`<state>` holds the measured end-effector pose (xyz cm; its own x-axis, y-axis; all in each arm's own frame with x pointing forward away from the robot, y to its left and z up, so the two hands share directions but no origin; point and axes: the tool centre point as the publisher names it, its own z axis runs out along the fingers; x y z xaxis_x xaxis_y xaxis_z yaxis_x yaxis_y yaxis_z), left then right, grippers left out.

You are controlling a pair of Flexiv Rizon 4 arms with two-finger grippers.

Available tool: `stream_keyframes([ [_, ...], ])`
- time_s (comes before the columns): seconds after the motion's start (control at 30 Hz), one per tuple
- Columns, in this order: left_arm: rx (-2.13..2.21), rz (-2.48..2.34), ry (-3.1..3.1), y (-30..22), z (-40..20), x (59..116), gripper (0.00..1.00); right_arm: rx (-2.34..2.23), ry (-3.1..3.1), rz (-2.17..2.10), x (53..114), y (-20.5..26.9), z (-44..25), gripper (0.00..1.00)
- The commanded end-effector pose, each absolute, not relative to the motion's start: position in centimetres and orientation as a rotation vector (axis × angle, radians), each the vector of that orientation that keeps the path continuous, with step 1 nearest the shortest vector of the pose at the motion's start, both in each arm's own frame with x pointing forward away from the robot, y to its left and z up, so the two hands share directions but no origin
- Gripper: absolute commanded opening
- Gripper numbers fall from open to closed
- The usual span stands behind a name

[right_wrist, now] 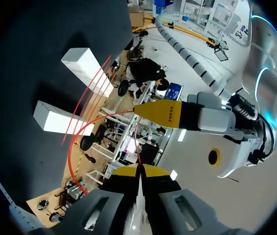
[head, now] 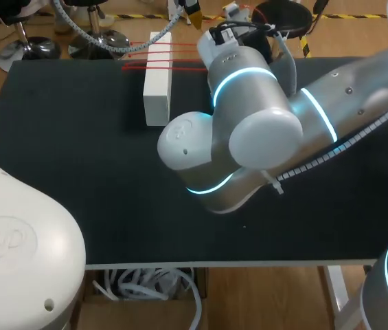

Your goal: Grab the tape and strap the tape.

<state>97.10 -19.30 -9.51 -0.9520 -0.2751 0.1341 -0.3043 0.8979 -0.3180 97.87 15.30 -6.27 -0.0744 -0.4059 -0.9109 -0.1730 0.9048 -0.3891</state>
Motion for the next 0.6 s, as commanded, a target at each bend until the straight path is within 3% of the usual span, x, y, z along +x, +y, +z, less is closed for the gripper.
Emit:
stream_keyframes([
  [0.03, 0.456, 0.517, -2.977, -19.37, -9.44, 97.09, 0.0, -0.45, 1.671, -0.228, 97.44, 16.24, -5.85, 0.0],
  [0.6, 0.456, 0.517, -2.977, -19.37, -9.44, 97.09, 0.0, -0.478, 1.741, -0.139, 97.88, 16.39, -5.16, 0.0],
])
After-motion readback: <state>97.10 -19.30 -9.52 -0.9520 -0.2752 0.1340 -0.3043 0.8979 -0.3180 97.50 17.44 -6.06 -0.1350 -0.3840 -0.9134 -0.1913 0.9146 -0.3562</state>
